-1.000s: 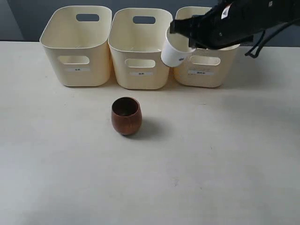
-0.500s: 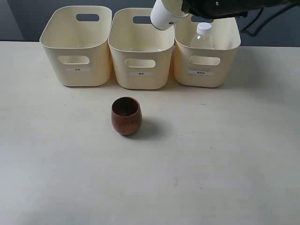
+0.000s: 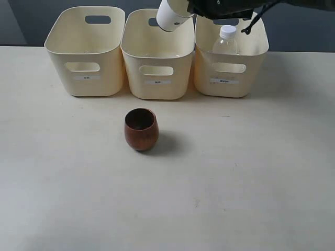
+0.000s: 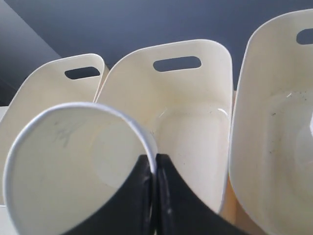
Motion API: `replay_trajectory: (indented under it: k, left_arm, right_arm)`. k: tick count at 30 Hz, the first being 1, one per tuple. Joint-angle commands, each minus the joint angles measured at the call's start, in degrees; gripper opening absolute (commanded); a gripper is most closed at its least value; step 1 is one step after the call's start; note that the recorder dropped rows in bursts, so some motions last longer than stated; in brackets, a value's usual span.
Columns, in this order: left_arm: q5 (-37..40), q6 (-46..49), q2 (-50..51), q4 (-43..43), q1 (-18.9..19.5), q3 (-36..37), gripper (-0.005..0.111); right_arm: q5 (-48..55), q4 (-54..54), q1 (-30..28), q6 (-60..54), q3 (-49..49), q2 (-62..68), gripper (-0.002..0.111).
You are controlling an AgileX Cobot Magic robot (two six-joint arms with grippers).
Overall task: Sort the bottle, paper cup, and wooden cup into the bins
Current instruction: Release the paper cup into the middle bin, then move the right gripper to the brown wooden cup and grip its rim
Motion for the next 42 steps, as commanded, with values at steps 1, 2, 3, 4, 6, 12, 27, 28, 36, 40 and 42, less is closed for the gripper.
replay_trajectory:
  k: [1, 2, 3, 4, 6, 12, 27, 28, 36, 40, 42]
  left_arm:
    - [-0.3, -0.1, -0.3, 0.0, -0.2, 0.1, 0.0]
    - [-0.3, -0.1, -0.3, 0.0, -0.2, 0.1, 0.0]
    - [-0.3, -0.1, -0.3, 0.0, -0.2, 0.1, 0.0]
    - [-0.3, -0.1, -0.3, 0.0, -0.2, 0.1, 0.0]
    - [-0.3, -0.1, -0.3, 0.0, -0.2, 0.1, 0.0]
    - [-0.3, -0.1, -0.3, 0.0, -0.2, 0.1, 0.0]
    - [-0.3, -0.1, -0.3, 0.0, -0.2, 0.1, 0.0]
    - [-0.3, -0.1, -0.3, 0.0, -0.2, 0.1, 0.0]
    - [-0.3, -0.1, -0.3, 0.0, -0.2, 0.1, 0.0]
    - [-0.3, -0.1, -0.3, 0.0, -0.2, 0.1, 0.0]
    - [-0.3, -0.1, -0.3, 0.0, -0.2, 0.1, 0.0]
  right_arm:
    - [1.3, 0.5, -0.2, -0.4, -4.4, 3.8, 0.0]
    - [1.8, 0.5, -0.2, -0.4, -5.4, 4.6, 0.0]
    - [2.4, 0.5, -0.2, -0.4, -6.3, 5.4, 0.0]
    - [2.7, 0.5, -0.2, -0.4, -7.0, 6.0, 0.001]
    - [2.8, 0.5, -0.2, -0.7, -8.2, 7.2, 0.007]
    - [2.6, 0.6, -0.2, -0.9, -8.7, 8.9, 0.046]
    - [9.6, 0.6, -0.2, -1.1, -8.7, 9.2, 0.054]
    - [10.7, 0.6, -0.2, -2.0, -8.7, 8.9, 0.054]
    - [20.9, 3.1, 0.0, -7.3, -8.7, 3.5, 0.054]
    - [26.3, 6.8, 1.6, -12.5, -8.7, 1.2, 0.054]
    - [28.5, 7.2, 3.2, -13.5, -8.7, 0.9, 0.054]
